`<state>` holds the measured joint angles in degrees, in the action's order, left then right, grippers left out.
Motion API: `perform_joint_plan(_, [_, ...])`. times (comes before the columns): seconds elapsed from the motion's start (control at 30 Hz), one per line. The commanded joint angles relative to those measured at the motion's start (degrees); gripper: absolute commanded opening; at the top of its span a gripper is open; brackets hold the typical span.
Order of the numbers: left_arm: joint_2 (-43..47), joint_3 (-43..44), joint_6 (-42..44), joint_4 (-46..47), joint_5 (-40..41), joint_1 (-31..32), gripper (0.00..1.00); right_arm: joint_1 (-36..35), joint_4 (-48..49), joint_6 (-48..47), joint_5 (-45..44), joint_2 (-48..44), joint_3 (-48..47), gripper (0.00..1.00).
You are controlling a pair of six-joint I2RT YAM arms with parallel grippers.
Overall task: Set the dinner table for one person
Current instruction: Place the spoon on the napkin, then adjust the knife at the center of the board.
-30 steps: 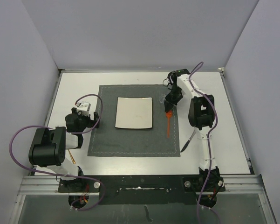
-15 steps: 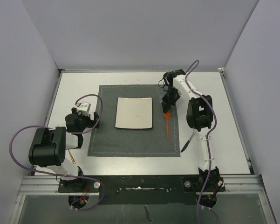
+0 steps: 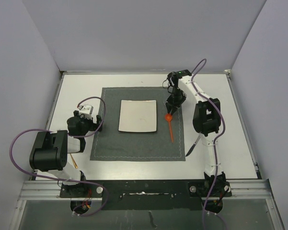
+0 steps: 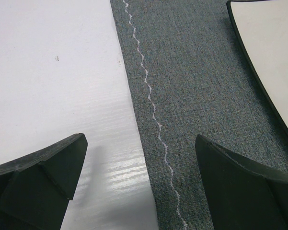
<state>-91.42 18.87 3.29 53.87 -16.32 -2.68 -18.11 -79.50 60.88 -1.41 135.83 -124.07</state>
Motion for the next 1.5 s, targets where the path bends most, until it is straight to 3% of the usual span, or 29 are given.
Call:
perform_joint_plan(0.0, [-0.5,-0.1,-0.2,4.5,-0.5,-0.1,0.98,-0.4,-0.2,1.6,-2.4,-4.3,0.1,0.23])
perform_joint_plan(0.13, [-0.5,-0.1,-0.2,4.5,-0.5,-0.1,0.98,-1.0,-0.8,2.4,-4.9,-5.5,0.1,0.29])
perform_joint_plan(0.23, [-0.5,-0.1,-0.2,4.5,-0.5,-0.1,0.98,-2.1,-1.3,2.7,-7.9,-7.7,0.1,0.39])
perform_joint_plan(0.5, [-0.5,-0.1,-0.2,4.6,-0.5,-0.1,0.98,-9.5,-2.3,-4.7,-24.8,-18.0,2.6,0.5])
perform_joint_plan(0.6, [-0.5,-0.1,-0.2,4.5,-0.5,-0.1,0.98,-11.7,-7.5,-7.9,-29.7,-20.7,2.7,0.53])
perform_joint_plan(0.73, [-0.5,-0.1,-0.2,4.5,-0.5,-0.1,0.98,-14.0,-15.9,-12.6,-29.7,-22.5,5.2,0.6])
perform_joint_plan(0.83, [-0.5,-0.1,-0.2,4.5,-0.5,-0.1,0.98,-15.0,-16.7,-18.2,-24.9,-25.0,12.0,0.79])
perform_joint_plan(0.9, [-0.5,-0.1,-0.2,4.6,-0.5,-0.1,0.98,-15.2,-16.7,-18.2,-21.4,-27.4,17.7,0.79])
perform_joint_plan(1.0, [-0.5,-0.1,-0.2,4.5,-0.5,-0.1,0.98,-14.6,-16.5,-15.2,-18.3,-30.7,24.5,0.68])
perform_joint_plan(1.07, [-0.5,-0.1,-0.2,4.5,-0.5,-0.1,0.98,-13.9,-15.6,-13.6,-16.0,-32.8,26.9,0.44])
perform_joint_plan(1.17, [-0.5,-0.1,-0.2,4.5,-0.5,-0.1,0.98,-13.8,-16.5,-12.2,-19.3,-34.5,27.1,0.03])
perform_joint_plan(1.47, [-0.5,-0.1,-0.2,4.5,-0.5,-0.1,0.98,-12.2,-16.3,-11.0,-21.3,-35.8,40.6,0.0])
